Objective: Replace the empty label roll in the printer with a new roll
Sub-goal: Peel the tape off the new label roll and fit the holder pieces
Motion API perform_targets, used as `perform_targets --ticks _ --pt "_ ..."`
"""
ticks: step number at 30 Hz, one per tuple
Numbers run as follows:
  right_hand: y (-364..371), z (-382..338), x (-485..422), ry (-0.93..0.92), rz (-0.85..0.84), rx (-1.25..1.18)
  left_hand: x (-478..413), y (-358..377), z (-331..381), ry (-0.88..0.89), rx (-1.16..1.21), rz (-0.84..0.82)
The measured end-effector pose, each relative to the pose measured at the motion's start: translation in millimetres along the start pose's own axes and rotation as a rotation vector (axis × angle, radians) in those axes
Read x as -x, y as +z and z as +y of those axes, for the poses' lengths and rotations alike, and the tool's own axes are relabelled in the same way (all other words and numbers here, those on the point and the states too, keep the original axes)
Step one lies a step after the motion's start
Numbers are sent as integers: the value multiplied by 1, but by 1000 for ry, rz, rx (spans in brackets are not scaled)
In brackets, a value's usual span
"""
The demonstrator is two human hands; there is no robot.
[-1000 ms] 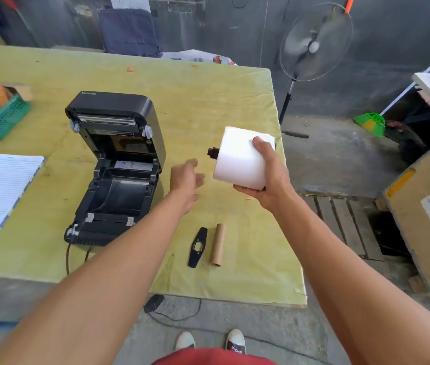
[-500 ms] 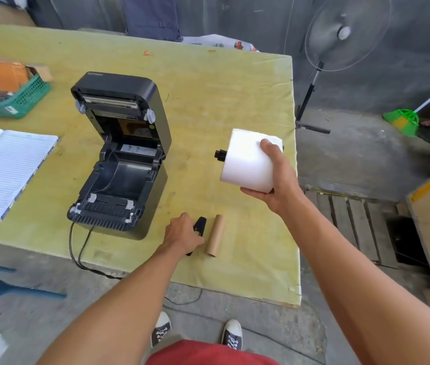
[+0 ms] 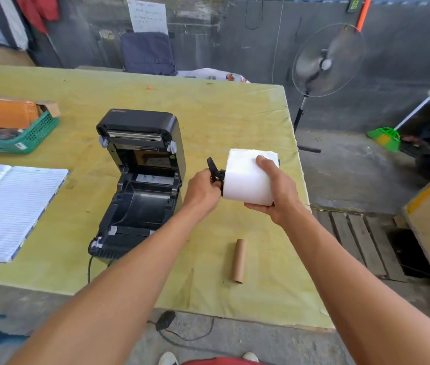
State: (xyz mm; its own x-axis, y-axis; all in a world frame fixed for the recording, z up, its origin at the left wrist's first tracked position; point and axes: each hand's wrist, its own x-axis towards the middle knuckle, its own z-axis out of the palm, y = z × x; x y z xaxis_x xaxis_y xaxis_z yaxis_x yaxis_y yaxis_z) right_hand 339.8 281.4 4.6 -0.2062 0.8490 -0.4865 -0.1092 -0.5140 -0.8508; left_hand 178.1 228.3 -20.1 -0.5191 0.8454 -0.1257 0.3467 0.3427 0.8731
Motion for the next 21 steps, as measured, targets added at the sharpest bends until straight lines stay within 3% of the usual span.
perform_targets --ticks 4,8,11,16,21 --pt "13 0 4 -20 28 34 -6 -26 0 97 -91 -145" --pt "24 4 7 -47 77 86 -12 -47 10 259 -364 -278" --pt "30 7 9 -55 94 61 -16 -53 11 226 -168 -422" --pt "41 7 11 -80 81 68 -17 -55 7 180 95 -134" --pt "44 0 11 -109 96 75 -6 -54 20 64 305 -170"
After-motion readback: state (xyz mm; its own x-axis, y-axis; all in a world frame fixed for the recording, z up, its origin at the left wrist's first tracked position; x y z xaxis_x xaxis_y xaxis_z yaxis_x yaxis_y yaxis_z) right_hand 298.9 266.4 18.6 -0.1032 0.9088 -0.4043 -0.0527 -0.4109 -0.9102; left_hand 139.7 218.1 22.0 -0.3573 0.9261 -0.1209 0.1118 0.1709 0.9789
